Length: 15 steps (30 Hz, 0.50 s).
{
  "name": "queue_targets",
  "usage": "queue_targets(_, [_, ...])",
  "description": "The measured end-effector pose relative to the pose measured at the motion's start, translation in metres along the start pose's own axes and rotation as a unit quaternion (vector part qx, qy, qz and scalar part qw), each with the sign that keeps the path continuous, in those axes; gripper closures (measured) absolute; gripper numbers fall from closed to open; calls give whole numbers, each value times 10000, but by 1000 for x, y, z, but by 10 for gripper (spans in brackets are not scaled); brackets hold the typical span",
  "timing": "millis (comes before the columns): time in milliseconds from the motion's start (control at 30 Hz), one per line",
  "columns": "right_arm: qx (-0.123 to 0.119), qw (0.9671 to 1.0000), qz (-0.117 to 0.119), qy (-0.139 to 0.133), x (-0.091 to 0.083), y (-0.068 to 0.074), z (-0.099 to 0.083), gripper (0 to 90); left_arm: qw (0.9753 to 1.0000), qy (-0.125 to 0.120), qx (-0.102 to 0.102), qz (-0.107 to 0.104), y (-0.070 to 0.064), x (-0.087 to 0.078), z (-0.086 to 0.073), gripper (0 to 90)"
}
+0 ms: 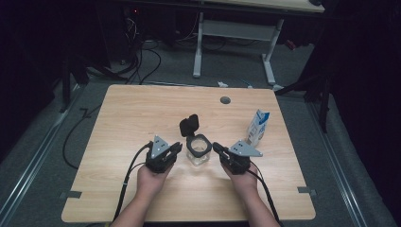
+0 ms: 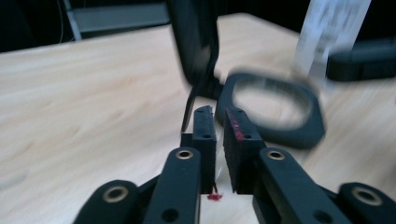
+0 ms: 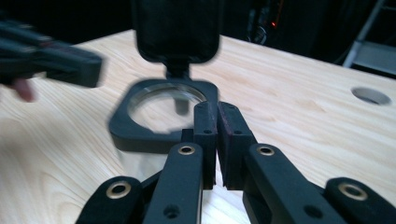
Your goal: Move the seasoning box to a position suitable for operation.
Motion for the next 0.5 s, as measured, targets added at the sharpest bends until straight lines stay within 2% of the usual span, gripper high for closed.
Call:
queue_targets(67, [39,9999,-70,62,-1,-5,-5,861,9999,123,-13,42,6,-7,-12,785])
queue_targets(200, [113,9996,-179,181,-2,-12,-13,847,9997,223,-108,86,16,-17,-26,739])
queue_targets(300, [175,9992,-255,265,-5,-16,-17,837,9993,338,-76,166,22,-22,-35,722])
queue_targets(400, [171,9988,-352,308,-7,-18,-20,824,9990,402,-179,104,24,-25,-41,699])
queue_targets(433, [180,9986,-372,326,-8,-18,-20,817,9990,403,-184,98,24,-26,-43,694])
queue_targets(500, [179,9984,-404,354,-10,-19,-21,806,9989,442,-66,169,23,-27,-46,688])
Point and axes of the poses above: each handheld gripper's, and its own axes: x roughly forward along the jaws, z roughly out of its top, y roughly to its left, the point moved 4 cm from there along x, roughly forward along the jaws, and after that the axes turned 1 degree about y, right-handed, at the moved point
